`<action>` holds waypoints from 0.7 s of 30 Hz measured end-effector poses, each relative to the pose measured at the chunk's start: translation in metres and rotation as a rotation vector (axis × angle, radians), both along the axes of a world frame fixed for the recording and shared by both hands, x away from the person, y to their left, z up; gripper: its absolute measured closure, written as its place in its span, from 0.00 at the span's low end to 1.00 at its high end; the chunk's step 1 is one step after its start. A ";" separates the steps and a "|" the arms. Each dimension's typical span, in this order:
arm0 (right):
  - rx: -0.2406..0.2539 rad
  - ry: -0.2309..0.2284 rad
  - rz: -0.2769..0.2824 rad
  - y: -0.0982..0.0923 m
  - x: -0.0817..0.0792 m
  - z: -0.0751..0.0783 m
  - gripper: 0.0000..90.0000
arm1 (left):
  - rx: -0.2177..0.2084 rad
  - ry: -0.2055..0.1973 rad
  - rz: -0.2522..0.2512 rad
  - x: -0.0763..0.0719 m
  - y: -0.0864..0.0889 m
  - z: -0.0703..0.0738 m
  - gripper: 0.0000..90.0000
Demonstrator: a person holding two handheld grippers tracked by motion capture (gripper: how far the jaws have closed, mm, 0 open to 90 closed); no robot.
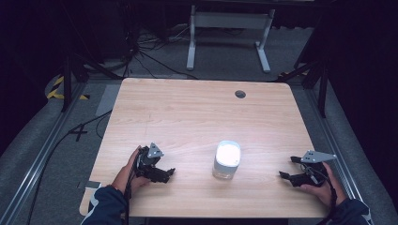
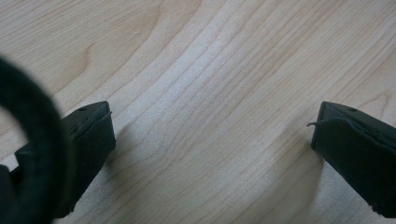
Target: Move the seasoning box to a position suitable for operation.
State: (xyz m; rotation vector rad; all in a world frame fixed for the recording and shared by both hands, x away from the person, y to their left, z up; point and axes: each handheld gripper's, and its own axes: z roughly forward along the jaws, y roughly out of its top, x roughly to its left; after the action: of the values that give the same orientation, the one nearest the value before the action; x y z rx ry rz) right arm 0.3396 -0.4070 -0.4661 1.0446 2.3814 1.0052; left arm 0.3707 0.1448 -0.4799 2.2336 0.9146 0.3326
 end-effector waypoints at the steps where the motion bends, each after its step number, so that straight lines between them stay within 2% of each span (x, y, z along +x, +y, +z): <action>1: -0.001 0.001 0.001 0.000 0.000 0.000 0.16 | 0.000 0.000 0.000 0.000 0.000 0.000 0.00; 12: -0.027 0.031 0.006 0.001 0.003 0.004 0.19 | 0.002 -0.010 -0.008 0.000 0.001 0.000 0.00; 14: -0.038 0.032 0.006 0.001 0.003 0.005 0.22 | 0.002 -0.009 -0.020 -0.002 0.001 0.000 0.00; 16: -0.053 0.021 -0.007 0.002 0.002 0.008 0.32 | 0.006 -0.013 -0.041 -0.004 0.002 0.000 0.00; 17: -0.052 0.018 -0.007 0.002 0.003 0.009 0.34 | 0.005 -0.006 -0.043 -0.005 0.002 0.000 0.00; 19: -0.013 0.015 -0.002 0.001 0.004 0.014 0.37 | 0.001 -0.009 -0.052 -0.006 0.002 0.000 0.00; 21: 0.020 -0.013 0.000 0.001 0.004 0.021 0.41 | 0.003 -0.008 -0.057 -0.006 0.002 0.000 0.00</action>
State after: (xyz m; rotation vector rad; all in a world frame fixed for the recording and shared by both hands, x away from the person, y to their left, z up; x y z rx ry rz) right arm 0.3431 -0.4060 -0.4456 1.0423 2.3657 1.0339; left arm 0.3644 0.1473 -0.4802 2.2552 0.8445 0.3166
